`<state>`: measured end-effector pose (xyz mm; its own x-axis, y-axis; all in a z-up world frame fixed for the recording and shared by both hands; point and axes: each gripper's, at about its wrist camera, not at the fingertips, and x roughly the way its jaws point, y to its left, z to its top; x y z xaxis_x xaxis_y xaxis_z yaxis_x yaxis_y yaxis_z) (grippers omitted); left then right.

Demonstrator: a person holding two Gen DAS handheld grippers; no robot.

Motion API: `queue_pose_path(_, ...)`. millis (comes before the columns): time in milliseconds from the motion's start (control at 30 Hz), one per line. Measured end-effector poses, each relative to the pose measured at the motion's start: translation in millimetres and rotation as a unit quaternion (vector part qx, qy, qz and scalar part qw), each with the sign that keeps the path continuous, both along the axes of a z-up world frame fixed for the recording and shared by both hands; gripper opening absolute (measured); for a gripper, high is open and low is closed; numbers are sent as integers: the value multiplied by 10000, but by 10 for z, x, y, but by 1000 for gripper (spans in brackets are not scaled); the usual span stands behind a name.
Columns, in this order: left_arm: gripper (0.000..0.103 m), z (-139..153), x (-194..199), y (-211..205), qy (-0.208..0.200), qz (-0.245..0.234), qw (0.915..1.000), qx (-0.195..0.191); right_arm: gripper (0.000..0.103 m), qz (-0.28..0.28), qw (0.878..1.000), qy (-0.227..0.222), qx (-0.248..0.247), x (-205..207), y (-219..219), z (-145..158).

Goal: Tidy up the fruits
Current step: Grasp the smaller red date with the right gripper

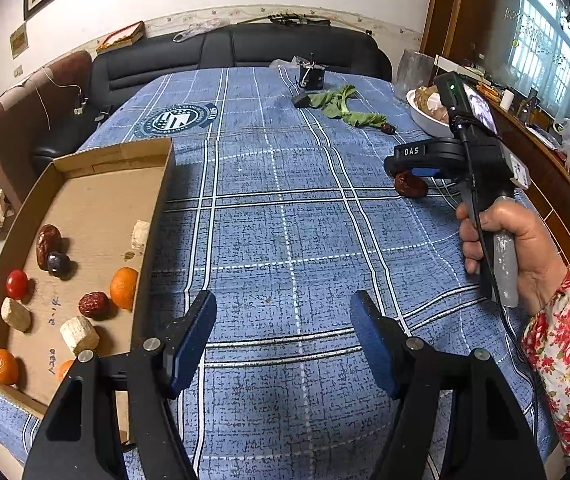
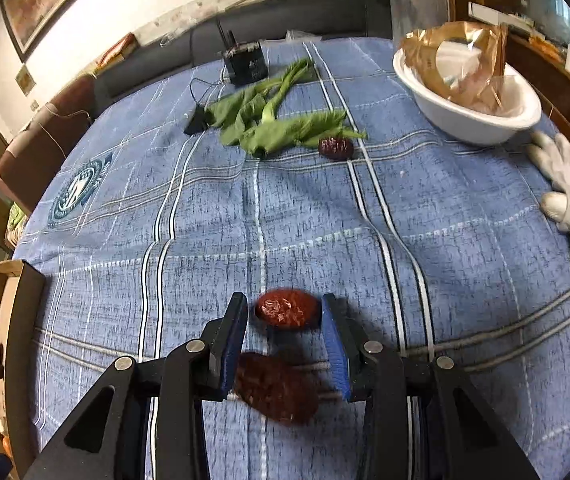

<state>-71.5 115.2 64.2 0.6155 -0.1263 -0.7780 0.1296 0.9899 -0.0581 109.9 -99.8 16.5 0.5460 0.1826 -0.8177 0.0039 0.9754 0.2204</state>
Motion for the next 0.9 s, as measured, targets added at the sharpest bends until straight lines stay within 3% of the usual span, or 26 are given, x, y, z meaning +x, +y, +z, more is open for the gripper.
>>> queue_pose_path(33,69,-12,18,-6,23,-17,10000,-20,36,34,10000,40,18,-3,-22,-5)
queue_pose_path(300,69,-79,231,-158,278,-178,9990,-308,35,-506,9986,-135,-17,-434,-570,91)
queue_pose_path(533,69,-56,619,-651,118,-545,9984,-88,36,-859,9956,-367,-108,-929,-865,82)
queue_pose_path(800,69,-277,1205,-1120,230,-627,9977,146,36,-697,9951,-527,-452,-957,-820,1)
queue_pose_path(900,69,-358,1325,-1258,196,-757,9967,216,35,-585,9958,-606,-366,-970,-798,19)
